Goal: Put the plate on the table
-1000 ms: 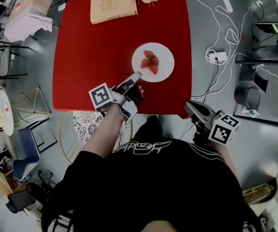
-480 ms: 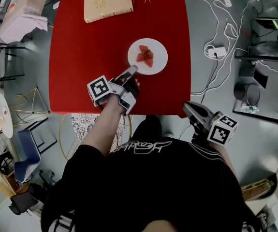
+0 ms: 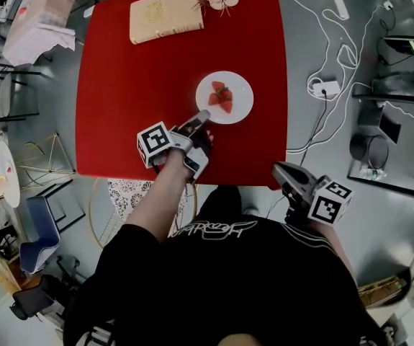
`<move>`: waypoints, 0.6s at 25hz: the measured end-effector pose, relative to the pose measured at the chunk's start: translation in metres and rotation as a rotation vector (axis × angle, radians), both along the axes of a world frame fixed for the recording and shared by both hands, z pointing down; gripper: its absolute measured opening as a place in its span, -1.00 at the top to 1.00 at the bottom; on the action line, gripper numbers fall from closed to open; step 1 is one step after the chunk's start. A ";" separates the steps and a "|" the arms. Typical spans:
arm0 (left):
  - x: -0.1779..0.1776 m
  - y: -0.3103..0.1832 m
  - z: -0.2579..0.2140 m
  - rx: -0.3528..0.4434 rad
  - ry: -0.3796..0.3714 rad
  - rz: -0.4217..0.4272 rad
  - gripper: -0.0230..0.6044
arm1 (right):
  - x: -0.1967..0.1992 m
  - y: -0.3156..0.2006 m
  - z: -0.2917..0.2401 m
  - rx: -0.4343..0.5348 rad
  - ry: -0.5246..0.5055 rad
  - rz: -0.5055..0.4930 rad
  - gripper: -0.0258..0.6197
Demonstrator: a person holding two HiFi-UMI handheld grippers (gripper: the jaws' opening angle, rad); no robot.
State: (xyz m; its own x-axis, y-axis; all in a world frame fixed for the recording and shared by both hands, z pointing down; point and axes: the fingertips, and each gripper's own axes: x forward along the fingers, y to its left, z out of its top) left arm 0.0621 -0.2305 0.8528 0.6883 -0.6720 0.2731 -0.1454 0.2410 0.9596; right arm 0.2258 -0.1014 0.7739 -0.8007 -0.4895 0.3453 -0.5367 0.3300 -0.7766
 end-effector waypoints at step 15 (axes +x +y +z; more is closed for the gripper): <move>-0.004 0.000 0.006 -0.046 -0.027 -0.014 0.83 | -0.008 -0.014 -0.007 0.013 -0.003 -0.047 0.90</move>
